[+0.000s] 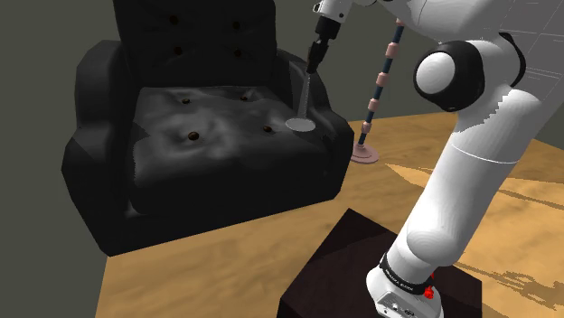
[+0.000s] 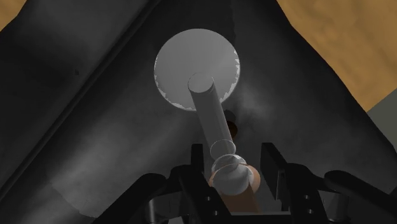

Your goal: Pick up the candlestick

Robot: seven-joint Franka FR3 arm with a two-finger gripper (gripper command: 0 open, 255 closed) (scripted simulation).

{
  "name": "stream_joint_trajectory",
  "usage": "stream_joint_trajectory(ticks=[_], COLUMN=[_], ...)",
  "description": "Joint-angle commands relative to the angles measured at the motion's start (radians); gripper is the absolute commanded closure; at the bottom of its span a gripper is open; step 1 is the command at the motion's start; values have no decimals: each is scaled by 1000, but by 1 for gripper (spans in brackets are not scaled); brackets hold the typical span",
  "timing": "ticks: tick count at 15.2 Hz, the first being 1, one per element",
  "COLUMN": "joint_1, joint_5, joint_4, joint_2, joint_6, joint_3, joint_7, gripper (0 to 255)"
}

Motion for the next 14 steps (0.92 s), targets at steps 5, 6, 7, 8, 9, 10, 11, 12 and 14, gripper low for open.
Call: stream_joint_trajectory(ticks=[5,6,7,8,9,10,11,12,14], joint_1=[1,0,1,-2,-6,-9,-14,-18,-30], joint_5=[0,0,-2,3,9,15,21,28,44], joint_4=[-1,-1,-6,19,45,72,100,129,191], joint_2=[0,1,-2,7,16,27,38,49,75], joint_6=[0,0,2,-15,-33,-51,-69,-88,-128], joint_3=[0,0,0,-2,-4,-6,-8,-10,-14], joint_7=[1,1,0,0,1,1,1,2,2], gripper=[255,255,255,255,255,255,255,255,255])
